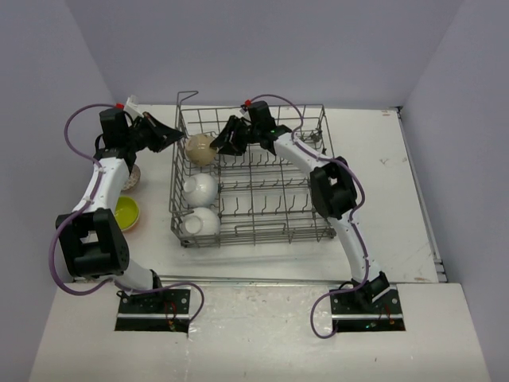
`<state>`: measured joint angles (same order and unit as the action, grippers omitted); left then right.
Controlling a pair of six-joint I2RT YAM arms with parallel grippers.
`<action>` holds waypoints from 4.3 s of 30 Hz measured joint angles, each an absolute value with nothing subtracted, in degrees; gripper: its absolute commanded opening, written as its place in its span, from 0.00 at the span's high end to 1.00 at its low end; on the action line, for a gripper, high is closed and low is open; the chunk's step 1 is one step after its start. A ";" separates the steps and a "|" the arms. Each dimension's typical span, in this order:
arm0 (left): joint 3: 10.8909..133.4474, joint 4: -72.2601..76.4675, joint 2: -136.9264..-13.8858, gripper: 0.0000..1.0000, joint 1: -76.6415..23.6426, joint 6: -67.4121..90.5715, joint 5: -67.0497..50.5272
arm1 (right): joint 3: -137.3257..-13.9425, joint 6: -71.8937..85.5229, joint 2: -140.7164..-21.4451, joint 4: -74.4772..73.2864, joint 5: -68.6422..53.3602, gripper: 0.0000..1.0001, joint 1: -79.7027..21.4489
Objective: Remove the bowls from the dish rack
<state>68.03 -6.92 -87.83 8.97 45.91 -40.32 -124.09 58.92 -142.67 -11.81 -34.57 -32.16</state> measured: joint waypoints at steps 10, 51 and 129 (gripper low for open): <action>68.03 -6.90 -87.83 1.00 8.97 45.93 -40.38 | -124.16 57.82 -142.43 -12.12 -32.25 0.56 -32.84; 66.65 -4.38 -87.57 1.00 9.06 47.51 -40.99 | -128.11 73.78 -148.75 9.67 -40.03 0.94 -35.33; 67.40 0.01 -91.29 1.00 9.74 48.21 -45.41 | -109.34 22.41 -105.03 -64.97 17.69 1.00 -8.88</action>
